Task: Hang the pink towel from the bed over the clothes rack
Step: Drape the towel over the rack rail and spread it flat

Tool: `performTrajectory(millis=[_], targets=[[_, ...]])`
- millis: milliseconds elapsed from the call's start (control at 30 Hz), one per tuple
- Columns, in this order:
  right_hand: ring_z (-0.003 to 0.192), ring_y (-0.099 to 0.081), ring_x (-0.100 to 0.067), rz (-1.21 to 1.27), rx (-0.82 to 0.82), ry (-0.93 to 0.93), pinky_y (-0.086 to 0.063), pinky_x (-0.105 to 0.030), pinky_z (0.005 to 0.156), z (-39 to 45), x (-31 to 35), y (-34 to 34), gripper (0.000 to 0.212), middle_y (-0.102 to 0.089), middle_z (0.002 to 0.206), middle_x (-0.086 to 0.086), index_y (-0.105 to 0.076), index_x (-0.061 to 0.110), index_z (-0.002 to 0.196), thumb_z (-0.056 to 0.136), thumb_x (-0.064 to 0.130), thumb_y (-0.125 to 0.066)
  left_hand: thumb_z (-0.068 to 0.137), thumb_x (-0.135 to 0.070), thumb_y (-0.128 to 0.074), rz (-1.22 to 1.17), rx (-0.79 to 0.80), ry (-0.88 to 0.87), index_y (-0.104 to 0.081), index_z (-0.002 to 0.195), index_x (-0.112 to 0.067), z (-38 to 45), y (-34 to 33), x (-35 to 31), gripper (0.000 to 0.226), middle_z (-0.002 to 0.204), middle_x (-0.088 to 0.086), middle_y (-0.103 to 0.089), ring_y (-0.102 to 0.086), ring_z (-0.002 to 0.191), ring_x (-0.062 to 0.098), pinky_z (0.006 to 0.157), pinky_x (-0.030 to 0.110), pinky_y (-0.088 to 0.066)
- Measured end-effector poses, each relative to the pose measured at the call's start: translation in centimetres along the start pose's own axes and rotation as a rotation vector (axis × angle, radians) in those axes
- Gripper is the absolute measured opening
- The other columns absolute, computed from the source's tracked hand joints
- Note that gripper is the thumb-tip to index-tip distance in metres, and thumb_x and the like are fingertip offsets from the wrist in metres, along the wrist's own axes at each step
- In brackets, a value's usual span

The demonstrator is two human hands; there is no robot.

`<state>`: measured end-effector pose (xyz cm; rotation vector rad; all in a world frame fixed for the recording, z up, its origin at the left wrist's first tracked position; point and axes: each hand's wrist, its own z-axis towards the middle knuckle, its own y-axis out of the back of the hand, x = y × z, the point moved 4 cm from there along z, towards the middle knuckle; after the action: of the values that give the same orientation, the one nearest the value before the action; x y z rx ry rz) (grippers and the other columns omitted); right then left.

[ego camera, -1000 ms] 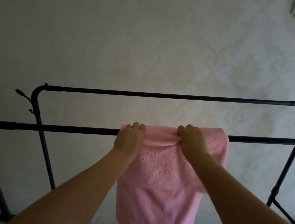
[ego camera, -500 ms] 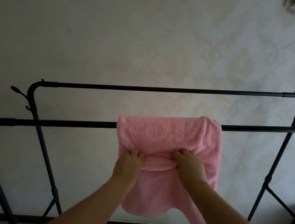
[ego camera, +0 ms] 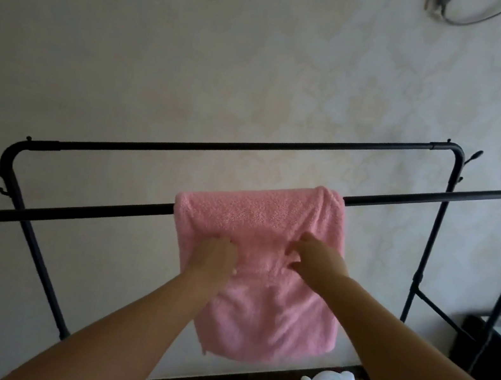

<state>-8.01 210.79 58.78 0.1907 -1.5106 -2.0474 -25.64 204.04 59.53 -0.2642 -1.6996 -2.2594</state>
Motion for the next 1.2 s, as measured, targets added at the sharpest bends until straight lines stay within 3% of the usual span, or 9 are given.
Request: performTrajectory(millis=[100, 200, 333, 467, 567, 733, 833, 1000, 1200], targets=[[0.098, -0.063, -0.013, -0.031, -0.141, -0.074, -0.056, -0.031, 0.083, 0.4, -1.7, 2.2, 0.025, -0.056, 0.122, 0.009, -0.064, 0.032, 0.114, 0.092, 0.023, -0.063, 0.089, -0.008, -0.056, -0.026, -0.092, -0.022, -0.065, 0.107, -0.016, 1.4, 2.1, -1.7, 0.022, 0.097, 0.003, -0.069, -0.066, 0.091, 0.025, 0.069, 0.035, -0.054], [0.107, -0.059, -0.018, -0.025, -0.201, -0.161, -0.054, -0.034, 0.082, 1.4, -3.9, 3.9, 0.038, -0.053, 0.125, 0.002, -0.057, 0.030, 0.126, 0.094, 0.010, -0.053, 0.087, -0.012, -0.062, -0.127, -0.184, -0.082, -0.060, 0.114, -0.016, 3.0, 4.2, -3.9, 0.028, 0.100, 0.007, -0.066, -0.064, 0.091, 0.029, 0.069, 0.034, -0.051], [0.107, -0.056, -0.026, 0.083, -0.255, -0.234, -0.049, -0.037, 0.077, 3.1, -6.8, 5.3, 0.032, -0.051, 0.119, -0.006, -0.051, 0.017, 0.123, 0.093, 0.006, -0.050, 0.087, -0.012, -0.064, -0.266, -0.248, -0.077, -0.060, 0.094, -0.007, 5.5, 6.3, -6.5, 0.010, 0.092, 0.008, -0.061, -0.061, 0.083, 0.030, 0.064, 0.036, -0.053], [0.097, -0.062, -0.027, 0.324, -0.313, -0.313, -0.051, -0.038, 0.072, 4.6, -9.1, 5.8, 0.027, -0.062, 0.115, -0.007, -0.047, 0.012, 0.120, 0.095, 0.017, -0.054, 0.086, -0.006, -0.059, -0.295, -0.364, -0.095, -0.058, 0.118, -0.013, 8.3, 7.2, -8.9, 0.033, 0.102, 0.007, -0.060, -0.057, 0.092, 0.027, 0.065, 0.035, -0.049], [0.089, -0.064, -0.025, 0.423, -0.227, -0.368, -0.048, -0.032, 0.066, 5.7, -10.5, 5.6, 0.029, -0.069, 0.106, -0.006, -0.053, 0.013, 0.122, 0.095, 0.021, -0.052, 0.089, -0.016, -0.060, -0.341, -0.407, -0.087, -0.051, 0.128, -0.016, 9.7, 7.4, -10.6, 0.040, 0.104, 0.008, -0.059, -0.056, 0.093, 0.026, 0.066, 0.035, -0.048], [0.087, -0.066, -0.022, 0.441, -0.199, -0.295, -0.048, -0.029, 0.064, 6.4, -10.7, 6.0, 0.020, -0.071, 0.095, -0.001, -0.069, 0.017, 0.100, 0.087, 0.030, -0.062, 0.077, -0.055, -0.067, -0.321, -0.387, 0.030, -0.055, 0.115, -0.013, 10.7, 7.0, -11.8, 0.058, 0.106, 0.005, -0.061, -0.056, 0.095, 0.024, 0.068, 0.033, -0.045], [0.077, -0.066, -0.018, 0.521, -0.213, -0.237, -0.053, -0.031, 0.063, 6.9, -10.0, 6.8, 0.015, -0.071, 0.085, 0.001, -0.069, 0.018, 0.088, 0.085, 0.031, -0.063, 0.079, -0.061, -0.059, -0.257, -0.449, 0.075, -0.059, 0.110, -0.015, 10.7, 7.3, -12.3, 0.055, 0.102, 0.003, -0.062, -0.056, 0.090, 0.021, 0.068, 0.031, -0.044], [0.077, -0.067, -0.013, 0.795, -0.181, -0.001, -0.056, -0.029, 0.073, 8.1, -7.7, 7.8, 0.017, -0.071, 0.081, 0.003, -0.072, 0.015, 0.089, 0.086, 0.032, -0.070, 0.088, -0.041, -0.061, -0.269, -0.565, 0.260, -0.059, 0.097, -0.016, 10.6, 8.4, -11.3, 0.027, 0.091, 0.003, -0.064, -0.055, 0.080, 0.021, 0.069, 0.031, -0.036], [0.078, -0.063, -0.011, 0.565, -0.295, 0.084, -0.047, -0.017, 0.064, 8.7, -5.3, 6.4, 0.017, -0.066, 0.096, 0.004, -0.062, 0.017, 0.104, 0.096, 0.011, -0.049, 0.087, -0.021, -0.064, -0.237, -0.534, 0.326, -0.046, 0.099, -0.017, 10.3, 8.3, -9.3, 0.022, 0.080, 0.000, -0.061, -0.059, 0.066, 0.022, 0.066, 0.033, -0.038]])
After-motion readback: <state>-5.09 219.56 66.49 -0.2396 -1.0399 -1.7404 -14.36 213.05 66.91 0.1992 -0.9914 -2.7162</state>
